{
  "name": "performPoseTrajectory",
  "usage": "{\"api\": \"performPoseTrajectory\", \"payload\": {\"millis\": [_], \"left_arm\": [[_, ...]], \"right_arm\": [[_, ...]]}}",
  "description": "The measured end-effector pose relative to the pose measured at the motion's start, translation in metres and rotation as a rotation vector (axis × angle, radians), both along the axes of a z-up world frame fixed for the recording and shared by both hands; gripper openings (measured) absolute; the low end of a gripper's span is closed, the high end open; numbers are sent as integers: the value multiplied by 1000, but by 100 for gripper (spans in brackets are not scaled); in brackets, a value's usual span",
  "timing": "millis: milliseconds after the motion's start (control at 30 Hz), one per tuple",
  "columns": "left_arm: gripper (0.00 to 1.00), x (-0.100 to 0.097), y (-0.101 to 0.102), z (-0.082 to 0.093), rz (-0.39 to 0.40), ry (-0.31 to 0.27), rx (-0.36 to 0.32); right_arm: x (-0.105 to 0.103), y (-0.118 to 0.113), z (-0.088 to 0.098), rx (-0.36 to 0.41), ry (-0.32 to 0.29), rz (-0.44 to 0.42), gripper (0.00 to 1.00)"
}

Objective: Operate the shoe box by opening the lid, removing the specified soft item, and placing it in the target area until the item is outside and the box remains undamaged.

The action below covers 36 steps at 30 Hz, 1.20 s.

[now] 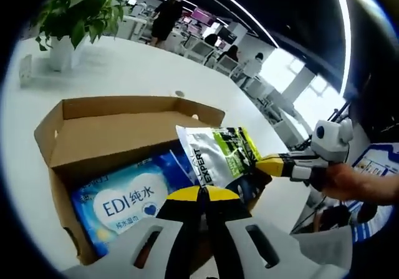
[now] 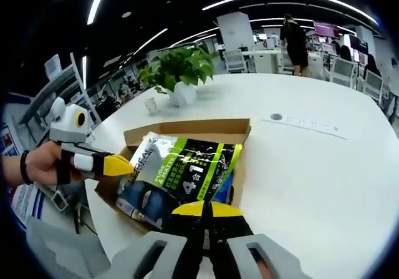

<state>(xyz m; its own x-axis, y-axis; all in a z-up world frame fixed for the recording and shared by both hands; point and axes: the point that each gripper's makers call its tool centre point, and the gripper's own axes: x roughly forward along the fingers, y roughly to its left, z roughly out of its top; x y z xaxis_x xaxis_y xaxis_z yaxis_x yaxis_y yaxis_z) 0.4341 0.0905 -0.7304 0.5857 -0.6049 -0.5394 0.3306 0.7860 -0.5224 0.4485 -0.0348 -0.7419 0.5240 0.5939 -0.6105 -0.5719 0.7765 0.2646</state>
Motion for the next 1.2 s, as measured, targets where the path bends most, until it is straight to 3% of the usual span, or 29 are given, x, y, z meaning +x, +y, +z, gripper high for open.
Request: {"api": "performPoseTrajectory", "payload": {"millis": [333,733,1200], "left_arm": [[0,-1,-39,2,-63,-16,32],[0,-5,-103,1,-166,-43,70],[0,-9,-167,-5,-241,-37,59]], "right_arm": [[-4,-41,6,0,-13,-44,0],[-19,-101,1,3,-2,-129,0],[-30,-168,-5,1,5,-209,0]]}}
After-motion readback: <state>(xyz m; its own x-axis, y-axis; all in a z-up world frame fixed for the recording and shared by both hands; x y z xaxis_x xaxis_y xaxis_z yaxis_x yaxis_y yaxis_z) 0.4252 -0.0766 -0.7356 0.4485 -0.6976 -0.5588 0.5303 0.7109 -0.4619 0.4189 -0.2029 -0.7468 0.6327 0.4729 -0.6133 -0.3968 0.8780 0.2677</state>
